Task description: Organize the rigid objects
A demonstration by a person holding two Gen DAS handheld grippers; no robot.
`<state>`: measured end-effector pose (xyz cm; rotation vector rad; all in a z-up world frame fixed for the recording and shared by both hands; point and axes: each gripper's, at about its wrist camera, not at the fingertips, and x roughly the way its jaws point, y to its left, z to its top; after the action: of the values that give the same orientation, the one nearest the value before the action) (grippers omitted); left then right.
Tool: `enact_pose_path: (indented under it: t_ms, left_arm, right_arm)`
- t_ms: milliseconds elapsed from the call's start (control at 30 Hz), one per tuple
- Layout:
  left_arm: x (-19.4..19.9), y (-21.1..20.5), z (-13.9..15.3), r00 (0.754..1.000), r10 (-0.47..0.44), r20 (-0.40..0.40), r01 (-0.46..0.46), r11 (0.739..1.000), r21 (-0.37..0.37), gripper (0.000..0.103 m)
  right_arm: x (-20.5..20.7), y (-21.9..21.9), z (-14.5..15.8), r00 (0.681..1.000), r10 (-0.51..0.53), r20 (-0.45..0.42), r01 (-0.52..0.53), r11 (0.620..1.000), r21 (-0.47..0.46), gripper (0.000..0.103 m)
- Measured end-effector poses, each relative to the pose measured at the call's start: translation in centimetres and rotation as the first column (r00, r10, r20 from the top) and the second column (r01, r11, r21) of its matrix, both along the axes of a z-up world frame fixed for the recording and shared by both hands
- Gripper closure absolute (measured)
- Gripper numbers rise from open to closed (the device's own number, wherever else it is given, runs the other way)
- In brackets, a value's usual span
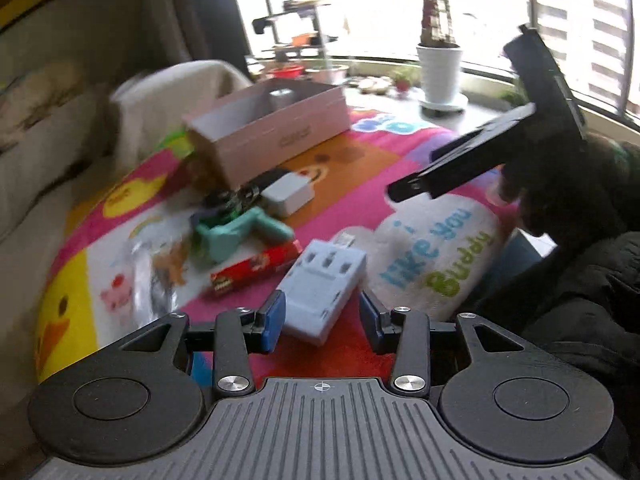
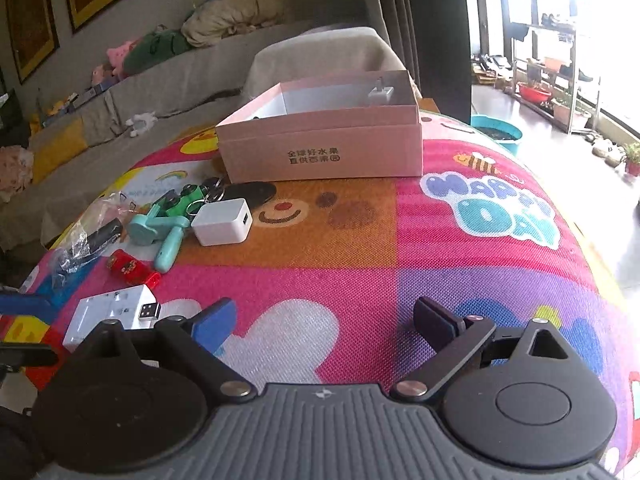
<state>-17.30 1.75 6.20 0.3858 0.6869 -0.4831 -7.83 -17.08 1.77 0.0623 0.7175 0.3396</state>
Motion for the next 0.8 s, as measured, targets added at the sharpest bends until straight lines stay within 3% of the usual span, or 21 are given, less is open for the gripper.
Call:
enact_pose_path:
  t_ms: [200, 333, 433, 633, 733, 800]
  left_arm:
    - [3.6, -1.4, -2.0, 0.997, -0.016, -0.069, 0.02, 0.998, 0.056, 0.055]
    - [3.7, -2.2, -2.3, 0.992, -0.089, -0.092, 0.089, 0.996, -0.006, 0.04]
    - [3.4, -2.7, -2.2, 0.986, -0.129, -0.104, 0.128, 0.992, -0.02, 0.038]
    - [4.2, -2.0, -2.2, 0.999, -0.034, -0.026, 0.036, 0.996, 0.083, 0.04]
    - [5.4, -1.4, -3.0, 0.996, -0.028, -0.08, 0.033, 0.997, 0.067, 0.036]
    - [6.0, -1.0, -3.3, 0.995, -0.027, -0.096, 0.029, 1.0, 0.011, 0.036]
  right_arm:
    - [-0.2, -0.2, 0.0, 1.0, -0.002, 0.014, 0.002, 1.0, 0.018, 0.006]
    - [-0.6, -0.3, -0.1, 1.0, 0.006, 0.029, -0.006, 1.0, 0.025, 0.006]
    - [-0.7, -0.2, -0.3, 0.999, 0.005, 0.041, -0.006, 1.0, 0.023, 0.006]
    - [-1.0, -0.3, -0.5, 0.998, 0.006, 0.059, -0.008, 0.999, 0.031, 0.006]
    - [-1.1, -0.3, -0.6, 0.998, 0.004, 0.065, -0.006, 0.999, 0.033, 0.005]
    - [-1.1, -0.2, -0.6, 0.998, 0.004, 0.065, -0.006, 0.999, 0.032, 0.005]
